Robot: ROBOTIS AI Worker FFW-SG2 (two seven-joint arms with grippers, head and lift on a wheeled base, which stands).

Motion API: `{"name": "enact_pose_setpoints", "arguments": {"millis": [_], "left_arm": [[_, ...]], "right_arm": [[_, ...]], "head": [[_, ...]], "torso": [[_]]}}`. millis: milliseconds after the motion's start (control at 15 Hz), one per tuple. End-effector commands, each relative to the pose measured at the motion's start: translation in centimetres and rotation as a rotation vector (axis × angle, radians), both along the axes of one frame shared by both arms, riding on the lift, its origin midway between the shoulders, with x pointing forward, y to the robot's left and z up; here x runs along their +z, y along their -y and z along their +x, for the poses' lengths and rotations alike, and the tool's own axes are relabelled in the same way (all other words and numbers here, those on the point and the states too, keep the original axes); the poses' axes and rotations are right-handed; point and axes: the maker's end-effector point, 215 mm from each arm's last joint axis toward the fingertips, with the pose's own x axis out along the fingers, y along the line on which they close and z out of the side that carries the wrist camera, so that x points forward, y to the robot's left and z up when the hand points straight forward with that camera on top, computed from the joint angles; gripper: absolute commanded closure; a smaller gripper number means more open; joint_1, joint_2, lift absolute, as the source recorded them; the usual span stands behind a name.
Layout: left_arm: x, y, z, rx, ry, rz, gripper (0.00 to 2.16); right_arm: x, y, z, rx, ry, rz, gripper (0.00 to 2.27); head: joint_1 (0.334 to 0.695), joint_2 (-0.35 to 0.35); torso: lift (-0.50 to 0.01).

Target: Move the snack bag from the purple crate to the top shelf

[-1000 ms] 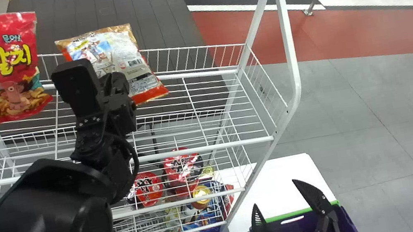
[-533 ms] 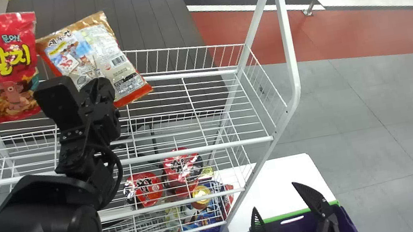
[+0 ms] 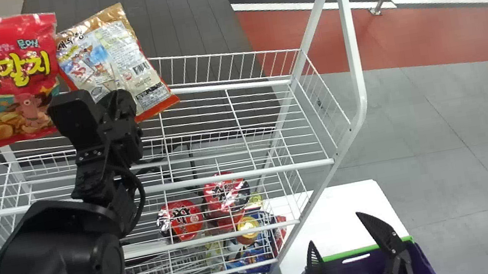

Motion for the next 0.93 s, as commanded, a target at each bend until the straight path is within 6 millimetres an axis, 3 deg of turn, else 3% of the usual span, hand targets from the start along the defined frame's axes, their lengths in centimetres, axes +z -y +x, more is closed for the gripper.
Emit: {"name": "enact_pose_setpoints", "arguments": {"millis": [0, 600, 867], "left_arm": [[-0.1, -0.1, 0.3, 0.0, 0.014, 0.018, 0.99], [1.0, -0.9, 1.4, -0.008, 0.111, 0.091, 0.98], [0.5, -1.1, 1.6, -0.026, 0.129, 0.121, 0.83]], "right_arm": [[0.0, -0.2, 0.3, 0.004, 0.001, 0.001, 0.18], [0.0, -0.6, 0.7, 0.009, 0.002, 0.009, 0.18], [-0.2, -0.9, 0.7, 0.015, -0.004, 0.012, 0.18]], "head": [[0.695, -0.295], [0.695, -0.275], [0.695, -0.267]], "torso": [[0.0], [0.0], [0.0]]}}
